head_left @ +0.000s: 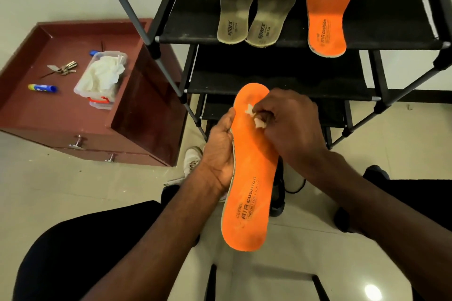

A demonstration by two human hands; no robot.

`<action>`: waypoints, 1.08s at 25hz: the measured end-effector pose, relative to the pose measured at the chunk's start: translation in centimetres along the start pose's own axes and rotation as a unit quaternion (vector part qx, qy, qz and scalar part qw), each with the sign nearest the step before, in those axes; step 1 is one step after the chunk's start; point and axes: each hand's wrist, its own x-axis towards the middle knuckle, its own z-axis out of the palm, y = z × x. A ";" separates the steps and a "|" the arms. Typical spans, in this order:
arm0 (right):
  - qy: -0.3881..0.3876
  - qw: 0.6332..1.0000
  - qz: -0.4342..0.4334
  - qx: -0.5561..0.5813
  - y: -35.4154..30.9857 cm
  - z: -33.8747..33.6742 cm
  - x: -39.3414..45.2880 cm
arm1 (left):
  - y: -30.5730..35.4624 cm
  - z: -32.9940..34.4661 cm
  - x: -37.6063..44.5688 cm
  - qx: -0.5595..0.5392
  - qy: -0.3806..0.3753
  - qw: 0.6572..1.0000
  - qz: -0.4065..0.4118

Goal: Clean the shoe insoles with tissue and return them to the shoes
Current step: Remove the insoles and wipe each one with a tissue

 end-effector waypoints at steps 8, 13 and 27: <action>-0.070 0.997 -0.026 0.018 -0.3 -0.7 -1.2 | 0.9 -0.2 -0.5 -0.007 -0.034 0.999 0.000; 0.002 0.998 -0.001 0.064 -0.3 0.3 1.2 | -0.1 0.7 -0.1 -0.006 -0.053 0.999 0.004; -0.085 0.995 -0.055 0.023 -1.3 0.6 -2.5 | 1.1 -1.1 0.1 0.001 -0.050 0.999 0.007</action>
